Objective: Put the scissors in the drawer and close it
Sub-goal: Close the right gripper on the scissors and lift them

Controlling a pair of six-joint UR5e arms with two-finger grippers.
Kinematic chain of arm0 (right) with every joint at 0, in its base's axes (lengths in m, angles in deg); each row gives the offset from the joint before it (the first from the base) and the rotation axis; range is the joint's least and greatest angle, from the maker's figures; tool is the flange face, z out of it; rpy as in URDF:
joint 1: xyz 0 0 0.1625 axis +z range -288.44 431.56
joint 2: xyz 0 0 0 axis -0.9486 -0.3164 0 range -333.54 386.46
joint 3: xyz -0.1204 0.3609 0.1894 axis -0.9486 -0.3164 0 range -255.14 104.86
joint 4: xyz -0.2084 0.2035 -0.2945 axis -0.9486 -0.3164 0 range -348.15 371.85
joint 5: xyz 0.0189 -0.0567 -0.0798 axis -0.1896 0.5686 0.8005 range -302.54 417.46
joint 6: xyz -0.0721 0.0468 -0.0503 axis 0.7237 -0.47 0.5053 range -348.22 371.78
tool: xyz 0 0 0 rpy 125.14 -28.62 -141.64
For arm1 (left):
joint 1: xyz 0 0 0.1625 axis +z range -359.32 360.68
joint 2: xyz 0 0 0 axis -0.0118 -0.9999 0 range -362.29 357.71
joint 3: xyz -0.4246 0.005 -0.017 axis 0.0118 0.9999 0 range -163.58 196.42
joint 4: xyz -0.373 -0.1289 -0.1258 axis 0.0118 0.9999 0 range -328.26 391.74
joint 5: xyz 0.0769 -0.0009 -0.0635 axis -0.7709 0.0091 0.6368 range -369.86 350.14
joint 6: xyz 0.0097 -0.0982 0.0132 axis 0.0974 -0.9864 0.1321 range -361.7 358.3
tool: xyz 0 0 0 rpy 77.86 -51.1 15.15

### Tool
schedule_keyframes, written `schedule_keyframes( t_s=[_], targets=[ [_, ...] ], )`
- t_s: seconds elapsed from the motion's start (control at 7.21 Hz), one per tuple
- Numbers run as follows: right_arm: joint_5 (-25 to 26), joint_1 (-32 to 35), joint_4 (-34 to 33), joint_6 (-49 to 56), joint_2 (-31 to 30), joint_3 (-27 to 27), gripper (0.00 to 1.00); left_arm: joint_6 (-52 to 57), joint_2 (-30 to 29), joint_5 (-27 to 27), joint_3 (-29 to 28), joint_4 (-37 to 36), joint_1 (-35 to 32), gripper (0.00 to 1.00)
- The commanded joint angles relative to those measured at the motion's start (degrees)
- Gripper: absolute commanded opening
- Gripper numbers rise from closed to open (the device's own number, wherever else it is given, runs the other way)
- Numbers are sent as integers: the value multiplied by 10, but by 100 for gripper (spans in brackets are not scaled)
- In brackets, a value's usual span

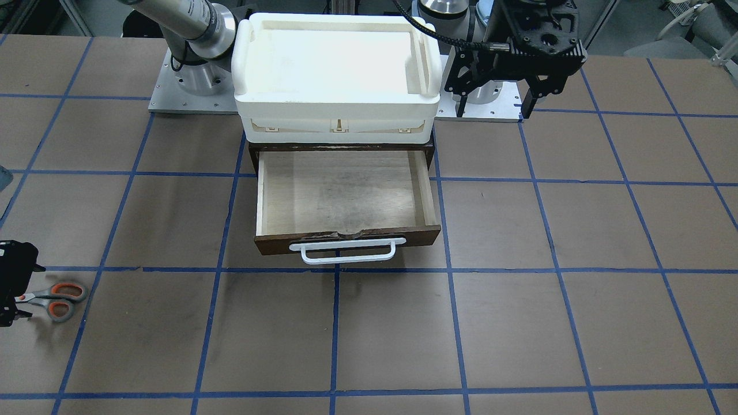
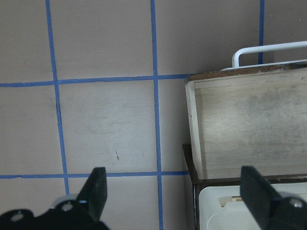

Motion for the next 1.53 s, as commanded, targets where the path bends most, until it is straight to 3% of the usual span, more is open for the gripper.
schedule_keyframes(
  t_s=[0.0, 0.42, 0.55, 0.69, 0.83, 1.39],
  targets=[
    [-1, 0, 0, 1, 1, 0, 88, 0, 0, 0, 0, 0, 0, 100],
    [2, 0, 0, -2, 6, 1, 86, 0, 0, 0, 0, 0, 0, 100],
    [2, 0, 1, 1, 6, 1, 70, 0, 0, 0, 0, 1, 0, 100],
    [10, 1, 0, 2, 4, 0, 9, 0, 0, 0, 0, 1, 0, 100],
    [29, 3, -13, 7, 2, 0, 0, 0, 0, 0, 0, 1, 0, 100],
    [26, 12, -2, 27, -26, -17, 0, 0, 1, -1, 0, 1, 0, 100]
  ],
)
